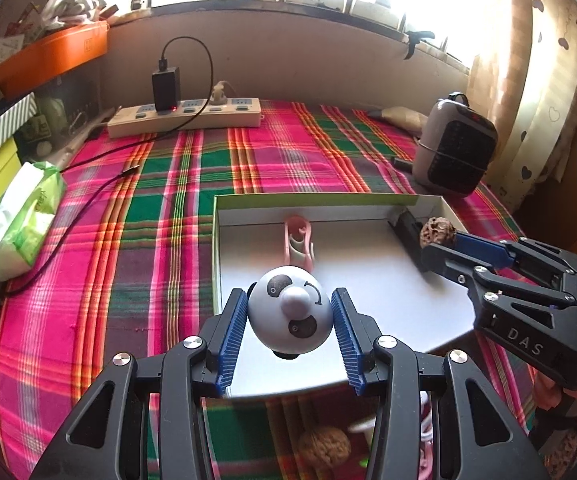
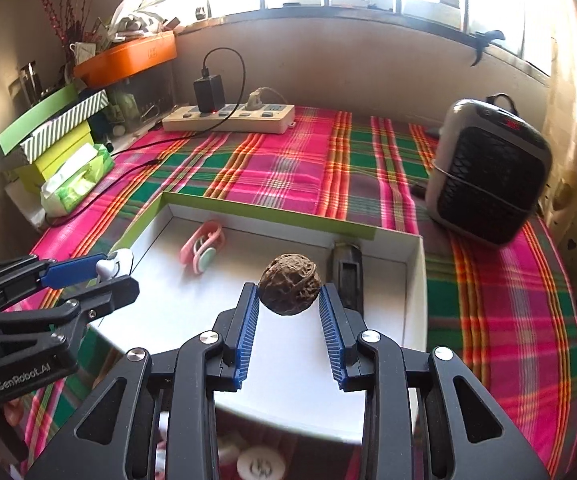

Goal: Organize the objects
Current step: 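Carry white ball toy and walnut into the box with both grippers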

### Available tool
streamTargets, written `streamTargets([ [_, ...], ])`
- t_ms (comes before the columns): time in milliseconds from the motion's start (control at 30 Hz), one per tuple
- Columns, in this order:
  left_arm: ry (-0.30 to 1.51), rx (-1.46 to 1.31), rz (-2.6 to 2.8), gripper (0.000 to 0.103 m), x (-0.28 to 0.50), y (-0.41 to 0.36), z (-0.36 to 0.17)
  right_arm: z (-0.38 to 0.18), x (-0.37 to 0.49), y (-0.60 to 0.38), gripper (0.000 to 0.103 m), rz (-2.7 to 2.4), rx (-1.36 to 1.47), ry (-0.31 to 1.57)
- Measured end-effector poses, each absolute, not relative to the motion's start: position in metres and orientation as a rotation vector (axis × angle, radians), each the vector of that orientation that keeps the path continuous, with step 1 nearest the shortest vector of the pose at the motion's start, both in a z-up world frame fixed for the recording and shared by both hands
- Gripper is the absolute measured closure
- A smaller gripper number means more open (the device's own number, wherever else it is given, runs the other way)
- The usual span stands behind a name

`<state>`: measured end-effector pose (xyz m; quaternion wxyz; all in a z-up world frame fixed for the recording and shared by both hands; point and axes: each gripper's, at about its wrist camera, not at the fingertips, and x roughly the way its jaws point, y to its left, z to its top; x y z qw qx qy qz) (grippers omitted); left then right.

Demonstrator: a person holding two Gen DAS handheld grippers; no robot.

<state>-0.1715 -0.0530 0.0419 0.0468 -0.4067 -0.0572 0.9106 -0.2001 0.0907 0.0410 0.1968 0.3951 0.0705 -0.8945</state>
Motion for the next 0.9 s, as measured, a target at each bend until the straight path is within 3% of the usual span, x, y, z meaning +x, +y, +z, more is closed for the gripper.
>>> streamTargets([
  [900,-0.046,-1.259,2.803,0.061,-0.196,-0.046,0.028,0.012,-0.254,0.056,0.070,-2.437,1.198,0.307],
])
